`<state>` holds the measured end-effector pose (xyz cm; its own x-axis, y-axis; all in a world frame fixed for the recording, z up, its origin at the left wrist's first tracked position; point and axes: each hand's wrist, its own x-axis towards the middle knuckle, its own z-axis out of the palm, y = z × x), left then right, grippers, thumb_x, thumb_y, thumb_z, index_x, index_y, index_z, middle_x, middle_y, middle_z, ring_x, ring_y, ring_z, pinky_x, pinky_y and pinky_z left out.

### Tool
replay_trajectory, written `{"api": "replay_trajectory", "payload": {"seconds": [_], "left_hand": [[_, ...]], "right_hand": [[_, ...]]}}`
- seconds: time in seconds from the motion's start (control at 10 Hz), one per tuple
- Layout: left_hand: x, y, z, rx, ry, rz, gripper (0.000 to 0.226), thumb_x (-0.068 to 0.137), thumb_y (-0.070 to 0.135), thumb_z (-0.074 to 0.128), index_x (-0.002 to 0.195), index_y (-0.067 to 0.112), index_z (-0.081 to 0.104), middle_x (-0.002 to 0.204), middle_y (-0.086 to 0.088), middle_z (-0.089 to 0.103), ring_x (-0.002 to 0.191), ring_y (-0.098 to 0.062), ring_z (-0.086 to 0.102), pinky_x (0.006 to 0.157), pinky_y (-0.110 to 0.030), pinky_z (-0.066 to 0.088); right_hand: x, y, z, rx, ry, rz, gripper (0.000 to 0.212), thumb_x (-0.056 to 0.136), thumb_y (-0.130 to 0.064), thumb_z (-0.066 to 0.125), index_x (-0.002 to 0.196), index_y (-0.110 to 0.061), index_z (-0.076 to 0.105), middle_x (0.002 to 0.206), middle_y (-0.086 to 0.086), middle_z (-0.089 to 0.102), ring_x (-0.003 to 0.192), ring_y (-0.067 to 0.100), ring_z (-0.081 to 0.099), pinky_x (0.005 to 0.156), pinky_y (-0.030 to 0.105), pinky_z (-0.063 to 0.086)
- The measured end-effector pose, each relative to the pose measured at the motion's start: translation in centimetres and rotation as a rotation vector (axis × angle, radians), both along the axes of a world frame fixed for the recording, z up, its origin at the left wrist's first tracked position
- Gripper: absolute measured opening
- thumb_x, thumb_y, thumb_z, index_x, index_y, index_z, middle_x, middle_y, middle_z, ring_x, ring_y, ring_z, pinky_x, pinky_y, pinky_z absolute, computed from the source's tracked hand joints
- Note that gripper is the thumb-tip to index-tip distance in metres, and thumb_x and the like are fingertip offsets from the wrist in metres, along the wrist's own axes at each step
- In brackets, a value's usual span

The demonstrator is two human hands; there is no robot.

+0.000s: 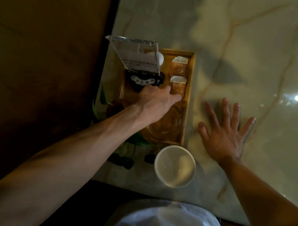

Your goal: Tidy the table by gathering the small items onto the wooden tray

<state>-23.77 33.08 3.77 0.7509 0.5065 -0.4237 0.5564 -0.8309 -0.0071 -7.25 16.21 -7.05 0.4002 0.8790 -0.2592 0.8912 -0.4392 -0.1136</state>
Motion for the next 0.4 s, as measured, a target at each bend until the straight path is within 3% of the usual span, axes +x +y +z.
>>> {"api": "replay_trajectory", "payload": {"seconds": [0.2, 0.4], "left_hand": [[-0.3, -1.3, 0.4, -0.023, -0.060, 0.132, 0.028, 0.099, 0.032, 0.044, 0.124, 0.021, 0.050, 0.118, -0.010, 0.055, 0.094, -0.030, 0.063, 0.082, -0.045, 0.045], [-0.6, -2.2, 0.8, -0.084, -0.036, 0.233, 0.032, 0.097, 0.035, 0.046, 0.125, 0.020, 0.051, 0.124, -0.008, 0.052, 0.104, -0.030, 0.059, 0.083, -0.045, 0.047]], "right_hand": [[0.0, 0.0, 0.7, -0.058, 0.013, 0.006, 0.062, 0.093, -0.067, 0.015, 0.149, -0.050, -0.007, 0.163, -0.001, -0.013, 0.147, 0.030, -0.019, 0.111, 0.070, -0.006], [-0.4, 0.8, 3.1, -0.129, 0.111, 0.003, 0.061, 0.095, -0.062, 0.022, 0.149, -0.048, -0.005, 0.163, 0.000, -0.012, 0.148, 0.033, -0.013, 0.114, 0.065, 0.001]]}}
